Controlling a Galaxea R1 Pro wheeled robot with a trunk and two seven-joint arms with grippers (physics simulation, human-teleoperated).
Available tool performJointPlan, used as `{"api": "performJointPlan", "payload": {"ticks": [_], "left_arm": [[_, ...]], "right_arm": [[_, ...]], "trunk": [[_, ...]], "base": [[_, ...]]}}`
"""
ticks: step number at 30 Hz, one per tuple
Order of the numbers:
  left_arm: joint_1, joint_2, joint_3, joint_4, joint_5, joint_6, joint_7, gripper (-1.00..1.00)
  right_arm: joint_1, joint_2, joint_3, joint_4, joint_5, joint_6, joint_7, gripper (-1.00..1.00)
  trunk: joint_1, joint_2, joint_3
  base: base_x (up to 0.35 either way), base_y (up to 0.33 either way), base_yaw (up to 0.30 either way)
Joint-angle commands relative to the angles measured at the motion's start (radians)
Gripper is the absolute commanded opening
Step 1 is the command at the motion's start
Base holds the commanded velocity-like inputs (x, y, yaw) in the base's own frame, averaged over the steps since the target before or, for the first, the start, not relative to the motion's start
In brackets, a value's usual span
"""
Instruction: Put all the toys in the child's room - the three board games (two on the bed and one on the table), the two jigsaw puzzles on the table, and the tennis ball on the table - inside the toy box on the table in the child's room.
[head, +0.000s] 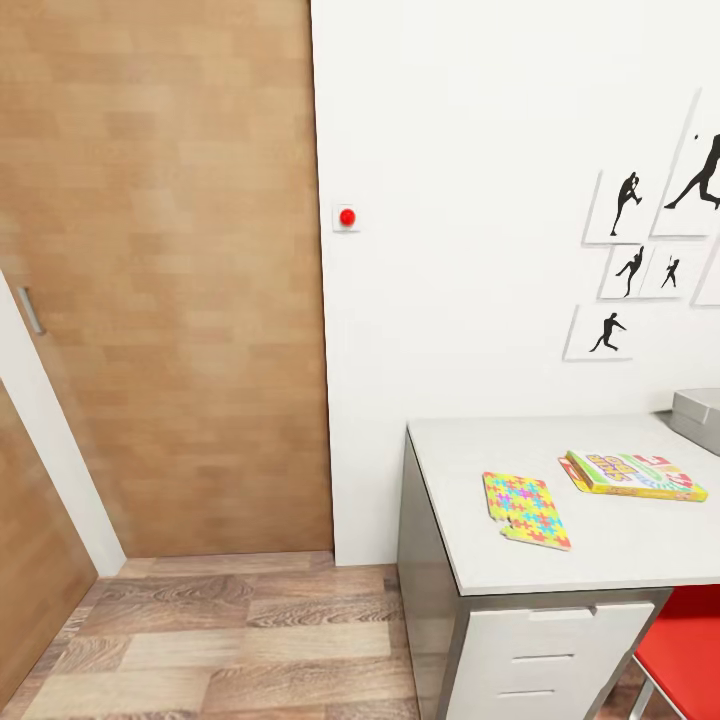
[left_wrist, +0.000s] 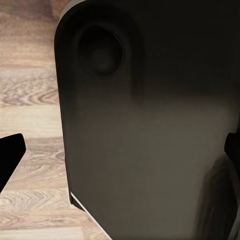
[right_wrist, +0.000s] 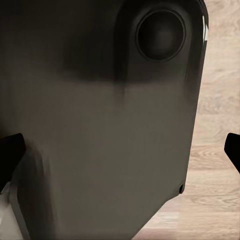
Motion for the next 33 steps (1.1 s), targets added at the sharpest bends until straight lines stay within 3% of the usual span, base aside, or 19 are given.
{"api": "performJointPlan", "payload": {"ticks": [1, 10, 33], "left_arm": [[0.000, 0.000, 0.000, -0.001, 0.000, 0.000, 0.000, 1.00], [0.000, 0.000, 0.000, -0.001, 0.000, 0.000, 0.000, 1.00], [0.000, 0.000, 0.000, -0.001, 0.000, 0.000, 0.000, 1.00]], "right_arm": [[0.000, 0.000, 0.001, 0.000, 0.001, 0.001, 0.000, 1.00], [0.000, 0.000, 0.000, 0.000, 0.000, 0.000, 0.003, 1.00], [0.000, -0.006, 0.002, 0.001, 0.001, -0.046, 0.006, 1.00]], "trunk": [[0.000, 0.000, -0.001], [0.000, 0.000, -0.001], [0.000, 0.000, -0.011]], "base": [[0.000, 0.000, -0.027], [0.000, 0.000, -0.151], [0.000, 0.000, -0.273]]}}
